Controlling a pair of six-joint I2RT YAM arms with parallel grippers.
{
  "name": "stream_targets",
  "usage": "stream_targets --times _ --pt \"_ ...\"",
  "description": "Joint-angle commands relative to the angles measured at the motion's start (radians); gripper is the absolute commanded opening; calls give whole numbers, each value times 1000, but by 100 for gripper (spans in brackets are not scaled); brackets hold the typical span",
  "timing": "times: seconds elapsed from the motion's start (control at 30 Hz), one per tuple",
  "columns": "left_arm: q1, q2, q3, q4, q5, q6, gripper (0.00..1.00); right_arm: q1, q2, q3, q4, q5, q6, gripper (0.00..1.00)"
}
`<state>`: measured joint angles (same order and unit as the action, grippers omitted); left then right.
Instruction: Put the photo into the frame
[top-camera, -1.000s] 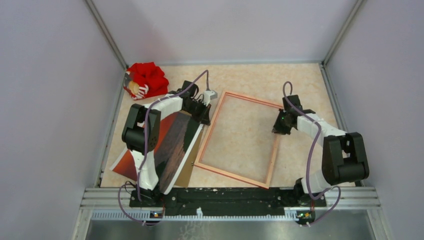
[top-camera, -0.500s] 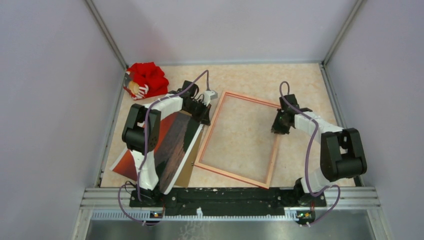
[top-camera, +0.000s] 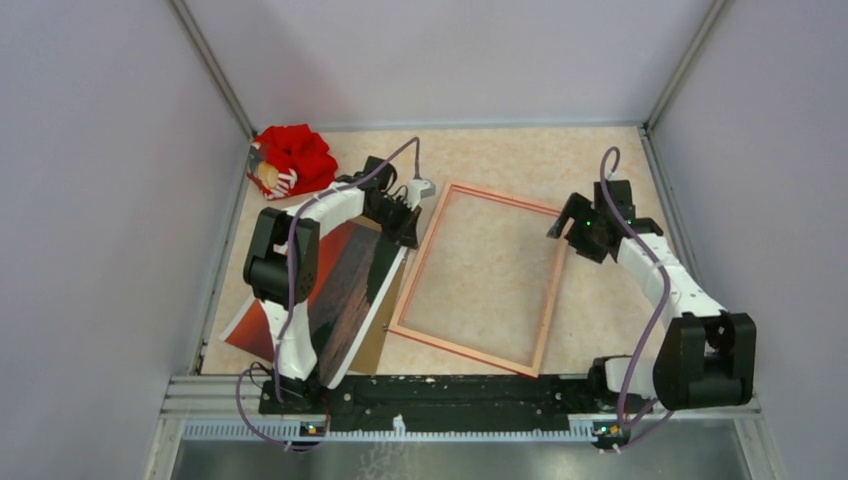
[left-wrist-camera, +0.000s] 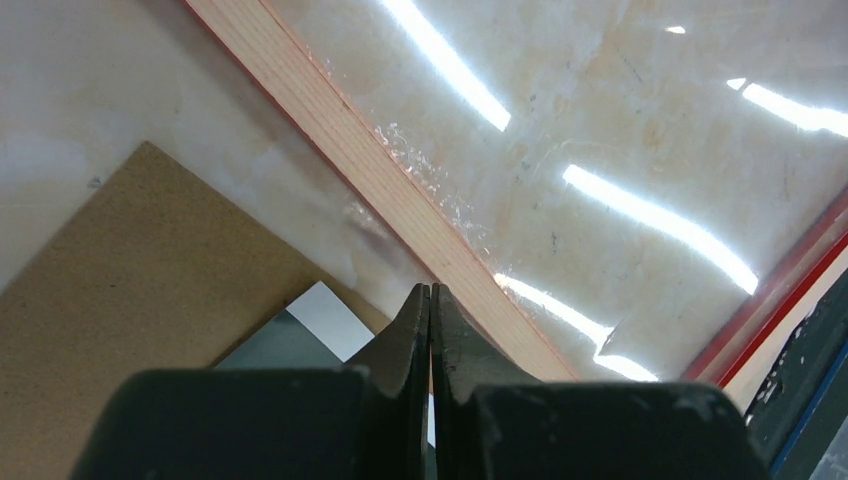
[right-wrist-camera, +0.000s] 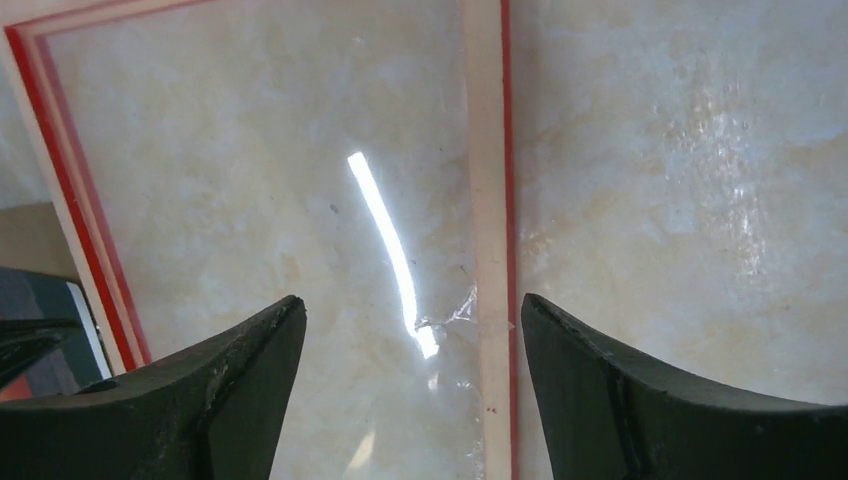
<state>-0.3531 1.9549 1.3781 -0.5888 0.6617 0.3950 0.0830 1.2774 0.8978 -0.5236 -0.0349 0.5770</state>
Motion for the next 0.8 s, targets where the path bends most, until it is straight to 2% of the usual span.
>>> stream_targets --times 0.0,0.2,0.37,0.77 --pt "2 -58 1 -74 -23 102 5 -27 3 -75 22 -51 25 80" --pt "-17 -122 -113 -57 -68 185 5 -92 88 -133 135 -135 61 82" --pt "-62 -136 -168 -30 -88 198 5 -115 153 -115 201 -193 94 81" --pt "-142 -89 -177 39 -102 163 4 -157 374 64 260 -275 139 81"
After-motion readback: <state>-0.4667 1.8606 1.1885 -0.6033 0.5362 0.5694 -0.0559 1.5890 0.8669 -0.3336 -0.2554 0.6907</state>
